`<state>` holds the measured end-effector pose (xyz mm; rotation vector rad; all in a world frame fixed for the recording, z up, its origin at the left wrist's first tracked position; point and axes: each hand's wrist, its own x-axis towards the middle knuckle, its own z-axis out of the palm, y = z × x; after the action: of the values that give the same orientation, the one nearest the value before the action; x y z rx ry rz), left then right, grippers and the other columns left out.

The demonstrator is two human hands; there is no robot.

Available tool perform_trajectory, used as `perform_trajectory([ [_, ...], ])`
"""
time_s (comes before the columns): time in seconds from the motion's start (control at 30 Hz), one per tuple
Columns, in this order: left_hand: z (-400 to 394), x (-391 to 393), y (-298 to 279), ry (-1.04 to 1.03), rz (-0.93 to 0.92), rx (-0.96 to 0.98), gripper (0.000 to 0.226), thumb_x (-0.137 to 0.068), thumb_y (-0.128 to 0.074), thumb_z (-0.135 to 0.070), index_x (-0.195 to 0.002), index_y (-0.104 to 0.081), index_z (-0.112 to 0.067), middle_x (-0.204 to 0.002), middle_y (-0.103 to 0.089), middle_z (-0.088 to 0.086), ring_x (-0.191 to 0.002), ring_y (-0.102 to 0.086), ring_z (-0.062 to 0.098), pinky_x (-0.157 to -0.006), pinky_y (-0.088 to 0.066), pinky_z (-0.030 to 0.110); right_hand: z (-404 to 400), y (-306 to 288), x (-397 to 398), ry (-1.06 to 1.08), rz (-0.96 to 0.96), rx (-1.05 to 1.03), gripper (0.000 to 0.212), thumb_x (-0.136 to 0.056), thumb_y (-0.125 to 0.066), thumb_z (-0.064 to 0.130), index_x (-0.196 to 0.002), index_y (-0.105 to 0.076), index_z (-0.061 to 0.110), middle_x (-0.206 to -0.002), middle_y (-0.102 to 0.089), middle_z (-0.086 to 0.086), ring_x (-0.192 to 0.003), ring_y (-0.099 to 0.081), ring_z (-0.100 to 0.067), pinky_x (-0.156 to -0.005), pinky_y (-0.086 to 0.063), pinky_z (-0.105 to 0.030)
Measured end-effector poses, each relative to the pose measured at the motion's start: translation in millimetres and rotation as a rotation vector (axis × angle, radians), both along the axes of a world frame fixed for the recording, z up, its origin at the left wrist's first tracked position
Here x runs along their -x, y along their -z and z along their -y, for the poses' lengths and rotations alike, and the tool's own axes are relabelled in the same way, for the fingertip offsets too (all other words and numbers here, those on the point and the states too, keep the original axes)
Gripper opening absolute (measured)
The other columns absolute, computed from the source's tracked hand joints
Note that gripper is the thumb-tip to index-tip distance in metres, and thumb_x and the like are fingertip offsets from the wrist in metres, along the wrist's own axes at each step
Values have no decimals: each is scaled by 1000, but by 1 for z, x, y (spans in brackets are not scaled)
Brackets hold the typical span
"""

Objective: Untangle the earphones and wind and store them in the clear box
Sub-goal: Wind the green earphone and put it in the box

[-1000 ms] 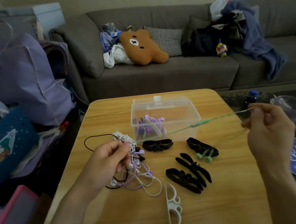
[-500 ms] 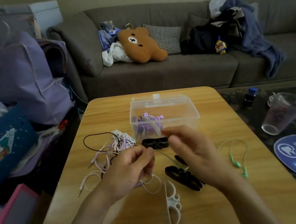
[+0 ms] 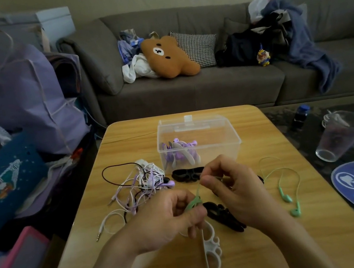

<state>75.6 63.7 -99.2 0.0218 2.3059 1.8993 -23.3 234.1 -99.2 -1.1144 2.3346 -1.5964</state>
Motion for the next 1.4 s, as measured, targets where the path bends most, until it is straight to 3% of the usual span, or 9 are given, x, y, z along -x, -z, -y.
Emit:
perform_trajectory([
  [0.13,2,0,2,-45,-40,-179,32,-91,-70,-36,-86,-70,-5,-70,-68,6,-55,-52,15,-52,-28,23,-1,4,6,76,7,-17,6,-87,-72,35,-84,-66,37,-83,-67,12,-71,-62,-14,-64,-54,-31],
  [0.23,2,1,-3,-154,-117,-555,34,-81,-80,-33,-95,-69,-5,-88,-71,17,-68,-64,18,-51,-27,26,-1,5,5,38,-27,-120,10,-94,-64,32,-88,-66,40,-80,-65,17,-69,-59,-6,-61,-47,-20],
  [0.37,0,5,-5,-360,-181,-790,37,-79,-57,-17,-113,-55,-2,-129,-63,23,-123,-58,33,-80,-37,36,8,9,-5,-30,-58,-194,27,-99,-61,24,-124,-66,34,-72,-61,18,-69,-60,-1,-65,-48,-18],
  [0.53,-3,5,0,-404,-246,-823,66,-77,-54,-11,-142,-44,-4,-143,-57,9,-135,-51,20,-113,-30,37,16,16,-10,-54,-75,-238,35,-99,-61,25,-134,-62,30,-70,-59,18,-67,-59,-4,-61,-44,-15],
  [0.63,-7,6,0,-324,-233,-707,71,-82,-57,-13,-149,-36,-7,-147,-54,1,-138,-47,14,-117,-31,34,15,14,-13,-89,-138,-247,34,-99,-61,27,-132,-63,35,-83,-62,17,-78,-61,-4,-69,-51,-19],
  [0.83,-17,6,11,-404,-252,294,34,-92,-55,-51,-122,-60,-38,-119,-63,-27,-111,-56,4,-99,-50,41,9,8,-9,-69,-198,-146,15,-87,-69,12,-95,-75,23,-86,-64,10,-76,-62,-11,-64,-51,-23],
  [0.93,-20,4,11,-334,-116,582,29,-98,-40,-58,-108,-54,-35,-99,-59,-22,-105,-33,3,-89,-30,32,1,4,-4,-61,-130,-108,26,-83,-73,8,-98,-78,28,-86,-70,13,-81,-67,-11,-69,-56,-29],
  [1.23,-8,-2,1,-213,-27,504,40,-91,-39,-66,-73,-57,-35,-55,-50,-15,-64,-43,9,-55,-34,32,-9,2,5,-31,-4,-110,27,-69,-82,49,-85,-75,29,-72,-71,16,-59,-59,-6,-54,-47,-21],
  [1.4,-9,-3,-11,-319,-35,-53,56,-94,-51,-42,-62,-58,4,-56,-61,8,-57,-58,23,-68,-50,39,0,6,4,-41,37,-99,36,-73,-69,61,-79,-76,26,-70,-71,8,-59,-61,-10,-55,-49,-25],
])
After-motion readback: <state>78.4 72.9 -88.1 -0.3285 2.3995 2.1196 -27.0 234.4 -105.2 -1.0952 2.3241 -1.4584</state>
